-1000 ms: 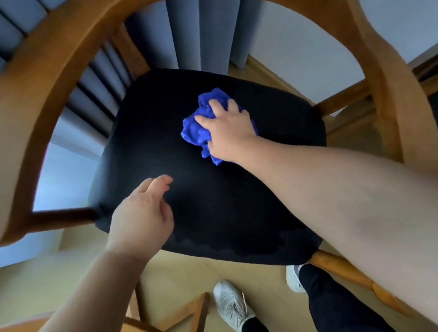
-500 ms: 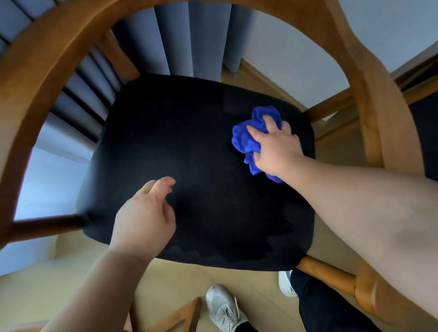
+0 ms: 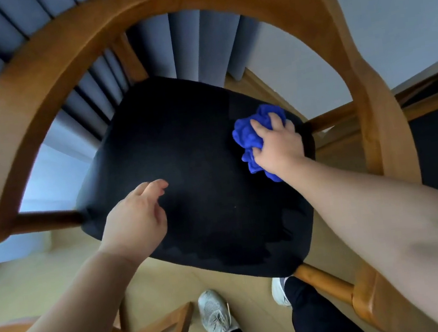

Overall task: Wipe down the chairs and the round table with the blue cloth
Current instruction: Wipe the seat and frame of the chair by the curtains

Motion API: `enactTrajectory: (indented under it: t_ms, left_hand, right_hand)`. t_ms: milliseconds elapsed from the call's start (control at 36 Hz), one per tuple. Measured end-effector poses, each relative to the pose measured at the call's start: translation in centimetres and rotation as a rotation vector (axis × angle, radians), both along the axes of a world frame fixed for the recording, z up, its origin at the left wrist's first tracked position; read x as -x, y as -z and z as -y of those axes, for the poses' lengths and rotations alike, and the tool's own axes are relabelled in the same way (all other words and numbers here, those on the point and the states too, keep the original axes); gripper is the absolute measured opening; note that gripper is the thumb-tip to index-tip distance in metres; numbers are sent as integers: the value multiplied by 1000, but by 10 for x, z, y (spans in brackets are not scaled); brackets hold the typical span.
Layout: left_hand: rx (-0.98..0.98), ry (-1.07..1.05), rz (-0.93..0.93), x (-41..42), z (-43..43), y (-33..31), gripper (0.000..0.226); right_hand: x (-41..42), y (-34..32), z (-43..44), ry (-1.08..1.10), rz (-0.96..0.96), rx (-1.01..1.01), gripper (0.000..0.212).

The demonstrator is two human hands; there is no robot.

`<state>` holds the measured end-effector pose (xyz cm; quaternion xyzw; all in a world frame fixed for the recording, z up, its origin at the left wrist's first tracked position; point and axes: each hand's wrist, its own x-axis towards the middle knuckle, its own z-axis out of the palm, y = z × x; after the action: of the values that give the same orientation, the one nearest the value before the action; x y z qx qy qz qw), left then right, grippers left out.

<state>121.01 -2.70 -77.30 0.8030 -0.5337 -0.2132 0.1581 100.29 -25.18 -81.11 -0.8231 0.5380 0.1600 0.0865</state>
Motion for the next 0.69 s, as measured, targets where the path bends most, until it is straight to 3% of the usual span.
enactTrajectory:
  t_ms: [194,333,500,695]
  left_hand:
    - [-11,-7,12,1,11,7,42]
    - [-7,-20,22,6,19,15,41]
    - [-24,-32,-6,18,27,17,41]
    - [-19,-27,-21,22,30,7,42]
  right_hand:
    - [-87,7,30,-227,40,18,67]
    - [-102,23,59,-276,32,-9,66]
    - [-86,27,67,-245,91,-36,63]
    - [-28,23,66,-47,36,-44,63]
